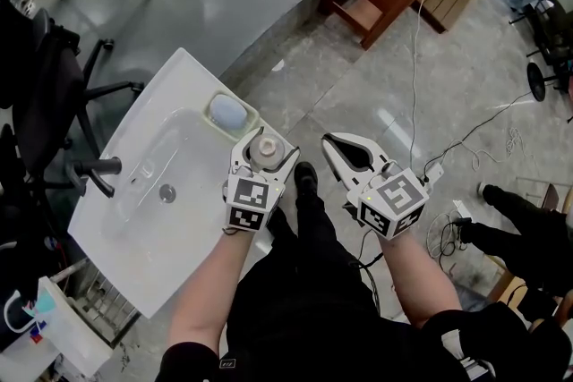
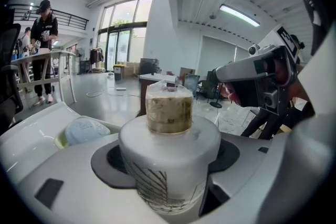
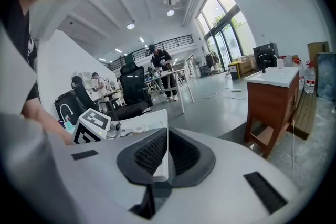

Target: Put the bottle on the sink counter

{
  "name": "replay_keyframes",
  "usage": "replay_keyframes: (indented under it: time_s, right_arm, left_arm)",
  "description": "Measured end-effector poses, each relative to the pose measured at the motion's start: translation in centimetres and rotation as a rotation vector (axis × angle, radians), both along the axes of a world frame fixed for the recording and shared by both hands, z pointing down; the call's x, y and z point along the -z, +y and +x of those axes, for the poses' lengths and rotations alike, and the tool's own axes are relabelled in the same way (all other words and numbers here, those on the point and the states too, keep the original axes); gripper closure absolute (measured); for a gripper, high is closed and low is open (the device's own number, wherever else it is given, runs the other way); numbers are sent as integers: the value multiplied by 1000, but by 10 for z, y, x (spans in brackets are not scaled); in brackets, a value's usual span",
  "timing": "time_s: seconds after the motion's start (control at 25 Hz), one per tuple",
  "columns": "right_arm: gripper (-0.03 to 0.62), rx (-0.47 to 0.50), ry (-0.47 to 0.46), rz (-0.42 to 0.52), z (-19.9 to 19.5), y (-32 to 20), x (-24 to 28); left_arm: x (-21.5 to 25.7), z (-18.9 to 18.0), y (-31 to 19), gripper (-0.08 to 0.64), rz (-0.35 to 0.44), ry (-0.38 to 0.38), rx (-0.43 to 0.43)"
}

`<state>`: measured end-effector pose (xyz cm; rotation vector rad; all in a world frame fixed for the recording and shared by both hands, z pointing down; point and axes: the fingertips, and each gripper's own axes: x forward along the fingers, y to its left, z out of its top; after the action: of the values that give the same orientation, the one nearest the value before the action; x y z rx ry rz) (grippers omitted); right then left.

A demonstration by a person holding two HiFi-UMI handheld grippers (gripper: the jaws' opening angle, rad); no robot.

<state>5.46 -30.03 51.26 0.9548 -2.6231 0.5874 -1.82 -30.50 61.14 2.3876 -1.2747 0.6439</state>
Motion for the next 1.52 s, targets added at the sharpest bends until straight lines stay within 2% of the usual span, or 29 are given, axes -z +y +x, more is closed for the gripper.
replay_keyframes:
  time_s: [0.92, 1.52]
  right_arm:
    - [577, 4, 1, -9, 1, 0, -3]
    - [577, 15, -1, -11, -6, 9, -1]
  left_arm:
    - [-5, 6, 0, 211, 32, -30, -40]
    - [-12, 0, 11, 210, -5, -63, -66]
